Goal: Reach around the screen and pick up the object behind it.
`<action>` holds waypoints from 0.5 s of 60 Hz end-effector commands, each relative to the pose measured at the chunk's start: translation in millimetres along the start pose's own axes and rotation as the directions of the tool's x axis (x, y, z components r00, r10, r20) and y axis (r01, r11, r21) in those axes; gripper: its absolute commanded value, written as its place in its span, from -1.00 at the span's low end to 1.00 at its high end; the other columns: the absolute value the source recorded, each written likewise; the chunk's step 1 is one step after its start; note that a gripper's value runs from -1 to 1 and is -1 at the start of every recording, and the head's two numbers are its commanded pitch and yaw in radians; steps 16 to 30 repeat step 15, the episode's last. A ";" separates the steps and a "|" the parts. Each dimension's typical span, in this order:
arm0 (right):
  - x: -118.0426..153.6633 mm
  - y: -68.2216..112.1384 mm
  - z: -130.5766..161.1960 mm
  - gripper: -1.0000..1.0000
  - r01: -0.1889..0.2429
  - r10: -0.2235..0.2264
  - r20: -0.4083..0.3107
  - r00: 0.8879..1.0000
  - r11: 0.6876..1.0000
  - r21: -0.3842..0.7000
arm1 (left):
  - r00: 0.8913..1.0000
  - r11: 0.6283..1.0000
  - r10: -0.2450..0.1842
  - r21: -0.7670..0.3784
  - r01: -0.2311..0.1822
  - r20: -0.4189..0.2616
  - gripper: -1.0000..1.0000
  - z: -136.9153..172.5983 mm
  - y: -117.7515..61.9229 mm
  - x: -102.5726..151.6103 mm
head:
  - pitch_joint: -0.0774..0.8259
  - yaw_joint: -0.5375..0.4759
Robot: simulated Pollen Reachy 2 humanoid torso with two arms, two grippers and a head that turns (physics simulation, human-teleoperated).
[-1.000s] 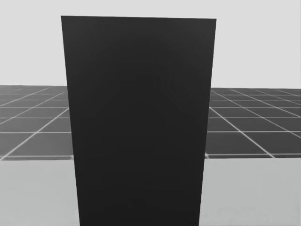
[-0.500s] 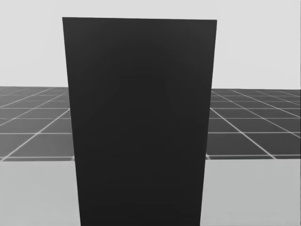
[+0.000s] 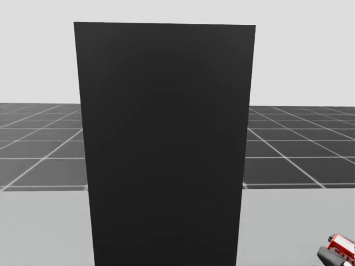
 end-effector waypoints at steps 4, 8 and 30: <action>64.3 -24.3 -12.5 1.00 -0.061 0.091 0.166 0.982 0.982 -0.177 | 1.000 1.000 -0.008 0.006 0.008 0.008 -1.00 1.7 1.4 1.3 | -0.64 -0.01; 81.2 -22.4 -14.7 1.00 -0.074 0.118 0.208 0.971 0.975 -0.209 | 1.000 1.000 -0.007 0.007 0.007 0.010 -1.00 1.8 1.2 0.8 | -0.64 -0.01; 107.3 -18.9 -17.8 1.00 -0.081 0.155 0.273 0.949 0.961 -0.264 | 1.000 1.000 -0.009 0.009 0.008 0.010 -1.00 1.3 0.8 -0.2 | -0.64 -0.02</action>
